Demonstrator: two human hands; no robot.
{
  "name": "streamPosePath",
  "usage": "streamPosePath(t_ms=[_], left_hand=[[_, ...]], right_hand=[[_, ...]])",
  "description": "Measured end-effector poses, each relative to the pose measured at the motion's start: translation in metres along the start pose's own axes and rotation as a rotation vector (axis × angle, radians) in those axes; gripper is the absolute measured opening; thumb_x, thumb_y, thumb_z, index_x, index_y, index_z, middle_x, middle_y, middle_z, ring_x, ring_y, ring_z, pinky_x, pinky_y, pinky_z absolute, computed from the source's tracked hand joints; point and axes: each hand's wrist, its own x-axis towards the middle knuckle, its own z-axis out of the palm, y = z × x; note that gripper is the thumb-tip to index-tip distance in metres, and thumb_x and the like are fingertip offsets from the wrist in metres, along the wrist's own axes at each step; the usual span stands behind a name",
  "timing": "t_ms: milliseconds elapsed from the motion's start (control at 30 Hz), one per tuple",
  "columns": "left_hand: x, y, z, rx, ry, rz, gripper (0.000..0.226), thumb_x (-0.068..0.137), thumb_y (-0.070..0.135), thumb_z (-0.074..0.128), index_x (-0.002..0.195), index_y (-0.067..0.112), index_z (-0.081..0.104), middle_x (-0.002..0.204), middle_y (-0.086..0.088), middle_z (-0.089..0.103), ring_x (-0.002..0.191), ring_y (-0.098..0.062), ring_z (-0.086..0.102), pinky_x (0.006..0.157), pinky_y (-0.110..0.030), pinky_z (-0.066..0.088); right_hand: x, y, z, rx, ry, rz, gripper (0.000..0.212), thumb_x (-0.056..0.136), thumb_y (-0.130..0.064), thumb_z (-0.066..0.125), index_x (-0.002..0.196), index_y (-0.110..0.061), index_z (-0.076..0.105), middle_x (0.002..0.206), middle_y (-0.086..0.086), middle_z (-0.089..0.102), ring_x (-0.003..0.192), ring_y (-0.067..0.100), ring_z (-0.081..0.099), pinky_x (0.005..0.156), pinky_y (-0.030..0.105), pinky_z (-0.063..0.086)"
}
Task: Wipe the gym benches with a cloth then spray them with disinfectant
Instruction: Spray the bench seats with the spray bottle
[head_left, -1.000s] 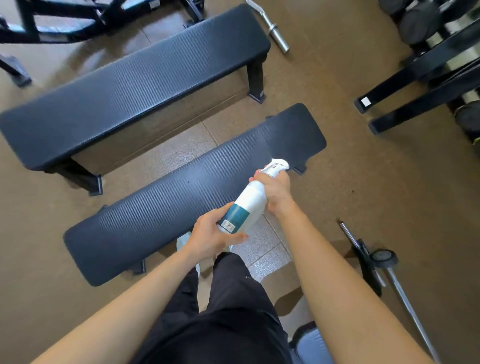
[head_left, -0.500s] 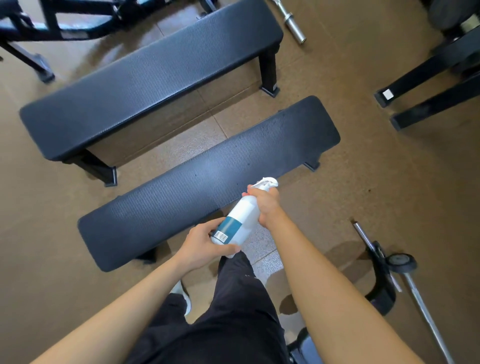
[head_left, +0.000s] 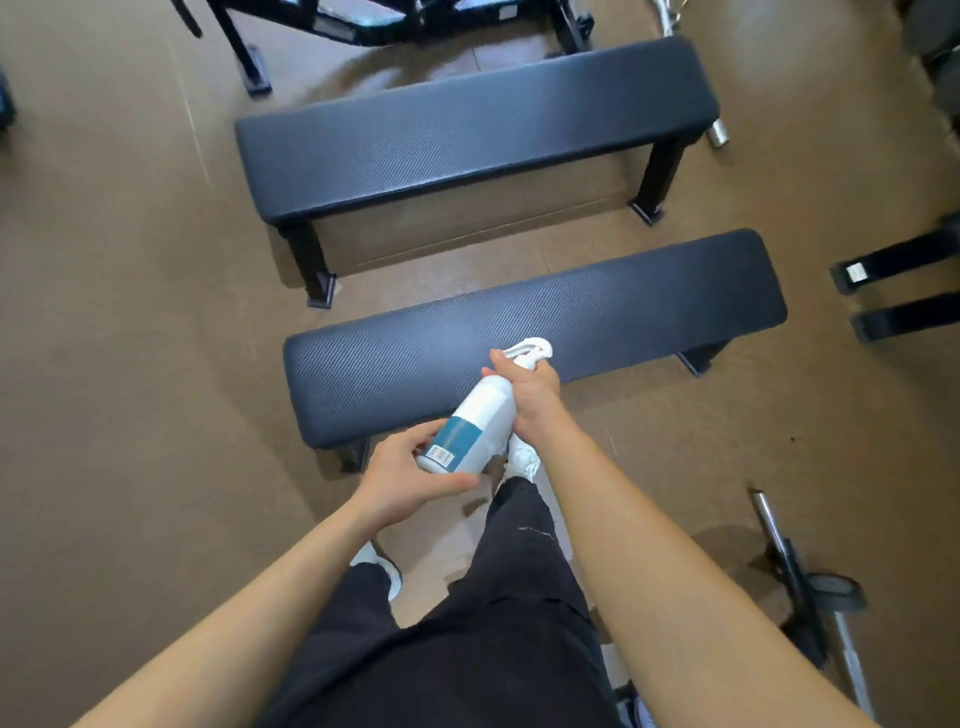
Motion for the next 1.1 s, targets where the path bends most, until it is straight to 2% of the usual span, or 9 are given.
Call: streamPosePath(t_ms=[167,233,367,467,533,633,733,900,1100], left_hand=[[-0.070,-0.069,-0.084,-0.044,0.165,0.000,0.084,0.053,0.060,0.088,0.130,0.033,0.066,0.112,0.018,0.072,0.102,-0.003,0.069,0.094,-0.037,0.060],[-0.093,-0.084,-0.114,-0.054,0.216,0.014,0.085,0.054,0.061,0.085,0.131,0.031,0.066,0.114,0.017,0.072,0.103,-0.002,0.068,0.093,-0.032,0.059],[-0.125,-0.104,-0.155,-0.099,0.290,0.014,0.080,0.057,0.057,0.088,0.129,0.032,0.067,0.112,0.017,0.072,0.101,-0.003,0.068,0.086,-0.021,0.056],[-0.138,-0.114,-0.170,-0.187,0.337,-0.017,0.071,0.059,0.048,0.093,0.124,0.033,0.070,0.106,0.017,0.074,0.096,-0.003,0.070,0.081,-0.020,0.055],[-0.141,-0.117,-0.175,-0.249,0.355,-0.043,0.068,0.061,0.040,0.095,0.123,0.031,0.071,0.105,0.016,0.075,0.094,-0.002,0.071,0.079,-0.020,0.055],[-0.135,-0.117,-0.182,-0.258,0.349,-0.079,0.078,0.055,0.053,0.088,0.128,0.032,0.069,0.112,0.018,0.073,0.099,0.002,0.069,0.086,-0.024,0.058],[-0.125,-0.115,-0.193,-0.207,0.306,-0.093,0.088,0.056,0.062,0.082,0.137,0.032,0.063,0.122,0.018,0.070,0.109,0.000,0.067,0.096,-0.032,0.058],[-0.103,-0.103,-0.209,-0.121,0.248,-0.025,0.071,0.066,0.060,0.080,0.134,0.054,0.058,0.128,0.027,0.064,0.118,-0.001,0.061,0.103,-0.036,0.054],[-0.074,-0.102,-0.247,-0.067,0.083,0.030,0.063,0.071,0.063,0.075,0.130,0.060,0.054,0.132,0.024,0.061,0.121,-0.004,0.058,0.104,-0.039,0.053]], right_hand=[[-0.057,0.071,0.092,-0.010,0.041,-0.001,0.033,0.084,-0.001,0.079,0.102,-0.004,0.052,0.072,0.016,0.067,0.064,0.028,0.065,0.068,0.047,0.059],[-0.077,0.092,0.122,0.000,0.025,0.007,0.036,0.085,-0.003,0.079,0.107,-0.004,0.051,0.076,0.016,0.069,0.069,0.030,0.067,0.071,0.051,0.059],[-0.105,0.114,0.167,-0.026,-0.074,0.022,0.038,0.088,-0.008,0.077,0.117,-0.007,0.053,0.088,0.017,0.072,0.069,0.027,0.072,0.063,0.043,0.059],[-0.116,0.124,0.190,-0.097,-0.234,0.005,0.026,0.093,-0.010,0.071,0.114,-0.011,0.055,0.098,0.015,0.068,0.083,0.026,0.072,0.075,0.047,0.061],[-0.118,0.131,0.201,-0.131,-0.202,0.018,0.029,0.093,-0.012,0.072,0.116,-0.011,0.055,0.098,0.015,0.068,0.083,0.026,0.072,0.077,0.048,0.062],[-0.111,0.133,0.216,-0.139,-0.055,0.056,0.039,0.090,-0.005,0.072,0.124,-0.003,0.053,0.089,0.017,0.065,0.063,0.024,0.069,0.051,0.036,0.059],[-0.099,0.128,0.224,-0.169,0.014,0.090,0.040,0.085,-0.001,0.073,0.121,-0.002,0.054,0.088,0.018,0.063,0.059,0.025,0.064,0.041,0.030,0.052],[-0.076,0.120,0.229,-0.090,0.023,0.144,0.046,0.086,-0.004,0.074,0.127,-0.005,0.052,0.113,0.027,0.068,0.072,0.032,0.071,0.052,0.039,0.057],[-0.067,0.109,0.247,-0.018,0.165,0.119,0.023,0.085,0.005,0.069,0.101,-0.003,0.054,0.099,0.029,0.069,0.062,0.030,0.067,0.056,0.037,0.056]])
